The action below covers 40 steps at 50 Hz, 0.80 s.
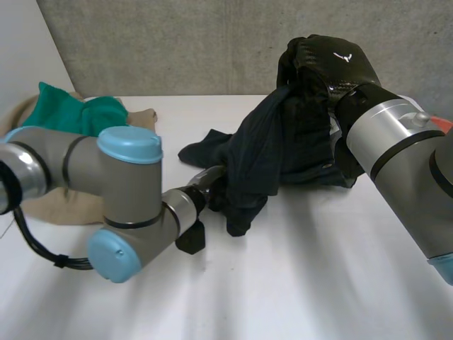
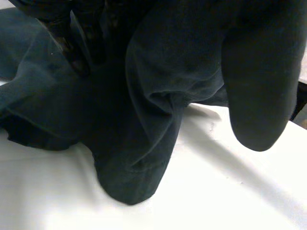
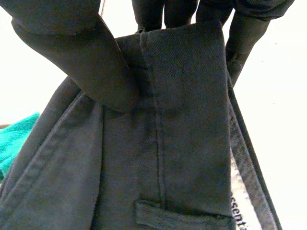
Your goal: Fold the laundry.
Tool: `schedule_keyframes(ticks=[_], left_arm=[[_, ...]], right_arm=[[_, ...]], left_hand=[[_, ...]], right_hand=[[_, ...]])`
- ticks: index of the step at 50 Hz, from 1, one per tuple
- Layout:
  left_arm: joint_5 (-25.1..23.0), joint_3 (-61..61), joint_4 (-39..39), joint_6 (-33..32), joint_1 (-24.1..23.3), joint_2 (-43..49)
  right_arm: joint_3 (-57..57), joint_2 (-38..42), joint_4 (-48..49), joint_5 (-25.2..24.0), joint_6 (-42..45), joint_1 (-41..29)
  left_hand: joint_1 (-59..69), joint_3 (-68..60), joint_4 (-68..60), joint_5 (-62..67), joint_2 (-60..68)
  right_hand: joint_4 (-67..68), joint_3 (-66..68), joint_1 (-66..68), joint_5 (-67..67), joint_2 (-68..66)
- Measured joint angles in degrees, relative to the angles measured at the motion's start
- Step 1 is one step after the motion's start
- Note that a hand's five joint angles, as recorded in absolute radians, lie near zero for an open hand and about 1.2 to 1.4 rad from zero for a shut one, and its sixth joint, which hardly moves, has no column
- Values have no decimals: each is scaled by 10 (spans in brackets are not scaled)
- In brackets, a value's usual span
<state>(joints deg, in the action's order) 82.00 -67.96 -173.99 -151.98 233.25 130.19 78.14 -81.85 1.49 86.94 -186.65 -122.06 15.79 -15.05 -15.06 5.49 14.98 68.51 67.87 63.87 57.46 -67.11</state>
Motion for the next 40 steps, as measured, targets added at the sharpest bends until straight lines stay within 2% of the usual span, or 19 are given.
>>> schedule_keyframes(ticks=[2, 5, 7, 8, 11, 17, 21, 27, 31, 32, 33, 34, 35, 38, 40], left_arm=[[5, 8, 0, 2, -5, 6], [38, 44, 2, 12, -25, 33], [58, 63, 3, 20, -34, 45], [74, 77, 5, 27, -40, 53], [106, 106, 9, 43, -50, 67], [159, 142, 29, 64, -49, 67], [176, 132, 55, 38, -20, 28], [159, 74, 77, -108, 56, -75], [122, 21, 81, -251, 102, -172], [117, 14, 81, -268, 106, -185], [103, -5, 81, -319, 116, -227], [103, -5, 81, -319, 116, -227], [87, -23, 79, -377, 127, -283], [71, -38, 75, -448, 139, -369], [65, -37, 73, -470, 143, -403]], right_arm=[[0, 0, 0, 1, -1, -2], [0, -2, 0, 3, -10, -6], [1, -4, 0, 3, -15, -7], [2, -5, 0, 3, -19, -8], [4, -7, 0, 3, -27, -6], [7, -9, 0, 3, -32, 10], [7, -12, -3, -1, -14, 38], [7, -22, -9, -24, 61, 85], [7, -31, -27, -52, 130, 113], [7, -32, -31, -56, 140, 116], [5, -37, -43, -68, 166, 125], [5, -37, -43, -68, 166, 125], [3, -44, -61, -81, 194, 133], [-5, -62, -87, -95, 225, 143], [-11, -73, -96, -99, 234, 146]], left_hand=[[13, -10, -12, 10, 13], [103, -94, -97, 92, 95], [259, -241, -243, 237, 253], [282, -262, -264, 258, 263], [501, -499, -506, 497, 509], [504, -522, -533, 515, 533], [504, -522, -533, 515, 533], [504, -524, -533, 515, 534], [504, -530, -536, 515, 534], [504, -530, -536, 515, 534], [504, -530, -536, 515, 534], [504, -530, -536, 515, 534], [504, -530, -536, 515, 534], [504, -530, -536, 515, 534], [504, -530, -536, 515, 534]], right_hand=[[0, 0, 0, 0, 0], [0, 0, 0, 0, 0], [0, 0, 0, 0, 0], [0, 0, 0, 0, 0], [0, 0, 0, 0, 0], [0, 0, 0, 0, 0], [0, 0, 0, 0, 0], [0, 3, 0, 0, 0], [0, 3, 0, 0, 0], [0, 3, 0, 0, 0], [0, 3, 0, 0, 0], [0, 3, 0, 0, 0], [0, 3, 0, 0, 0], [0, 3, 0, 0, 0], [0, 3, 0, 0, 0]])
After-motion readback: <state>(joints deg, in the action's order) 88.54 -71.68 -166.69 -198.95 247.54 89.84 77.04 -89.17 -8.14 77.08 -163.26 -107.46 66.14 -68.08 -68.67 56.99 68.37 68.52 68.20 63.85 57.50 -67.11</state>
